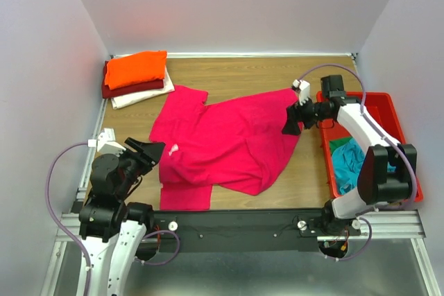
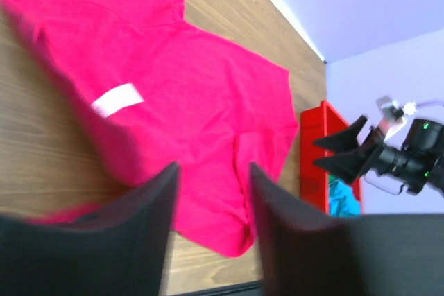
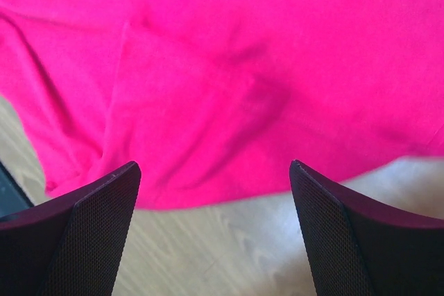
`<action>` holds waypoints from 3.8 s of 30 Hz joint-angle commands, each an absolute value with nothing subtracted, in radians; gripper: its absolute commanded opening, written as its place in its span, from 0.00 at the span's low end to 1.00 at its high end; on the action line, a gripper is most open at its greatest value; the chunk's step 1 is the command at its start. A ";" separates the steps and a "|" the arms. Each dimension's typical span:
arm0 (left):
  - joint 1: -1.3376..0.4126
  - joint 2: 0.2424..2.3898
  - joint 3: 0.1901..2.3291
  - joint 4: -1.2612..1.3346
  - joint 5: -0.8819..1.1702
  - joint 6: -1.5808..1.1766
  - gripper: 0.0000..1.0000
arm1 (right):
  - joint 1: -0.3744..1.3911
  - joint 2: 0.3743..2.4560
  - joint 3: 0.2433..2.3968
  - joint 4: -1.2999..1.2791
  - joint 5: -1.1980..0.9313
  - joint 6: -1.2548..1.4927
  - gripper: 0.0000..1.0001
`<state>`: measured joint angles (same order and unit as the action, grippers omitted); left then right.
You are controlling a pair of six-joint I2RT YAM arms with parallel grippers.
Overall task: Fold and stack the t-shirts
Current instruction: Flatten the tshirt out
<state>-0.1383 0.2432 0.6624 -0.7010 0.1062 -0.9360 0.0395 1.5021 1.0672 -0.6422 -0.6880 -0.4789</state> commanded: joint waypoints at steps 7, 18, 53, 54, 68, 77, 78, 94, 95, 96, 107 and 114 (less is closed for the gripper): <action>-0.133 0.319 0.822 -0.717 0.018 -0.726 0.66 | 0.112 1.733 1.374 -0.640 -0.548 -0.410 0.93; -0.129 1.035 0.919 -0.200 0.199 -0.335 0.63 | 0.071 2.081 1.768 -0.638 -0.307 -0.215 0.84; -0.064 1.672 1.243 -0.100 0.213 -0.204 0.61 | 0.015 2.445 2.045 -0.681 -0.252 -0.225 0.00; -0.064 1.680 1.243 -0.103 0.212 -0.204 0.60 | 0.014 2.435 2.037 -0.683 -0.233 -0.230 0.01; -0.242 1.744 1.071 -0.140 0.181 -0.296 0.51 | 0.009 2.132 1.658 -0.598 -0.107 -0.308 0.00; -0.362 1.848 1.025 -0.137 0.204 -0.319 0.49 | 0.005 2.117 1.676 -0.575 -0.107 -0.302 0.01; -0.371 1.853 1.025 -0.138 0.209 -0.321 0.48 | 0.005 2.123 1.687 -0.575 -0.107 -0.301 0.01; -0.515 1.800 1.101 -0.139 0.177 -0.376 0.54 | 0.005 2.118 1.796 -0.552 -0.037 -0.276 0.00; -0.502 1.767 1.129 -0.164 0.143 -0.371 0.56 | -0.017 2.115 1.789 -0.548 -0.038 -0.275 0.01; -0.489 1.749 1.141 -0.175 0.132 -0.368 0.58 | -0.018 2.115 1.786 -0.542 -0.041 -0.276 0.01; -0.201 1.914 1.484 -0.288 0.135 -0.236 0.60 | -0.018 2.112 1.740 -0.526 -0.152 -0.282 0.01; -0.172 2.135 1.713 -0.391 0.040 -0.153 0.53 | -0.018 2.120 1.726 -0.522 -0.202 -0.282 0.01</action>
<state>-0.1677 2.0499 1.6615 -0.2760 0.1135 -0.2211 -0.0147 2.1342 1.7397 -0.5430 -0.1566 -0.2859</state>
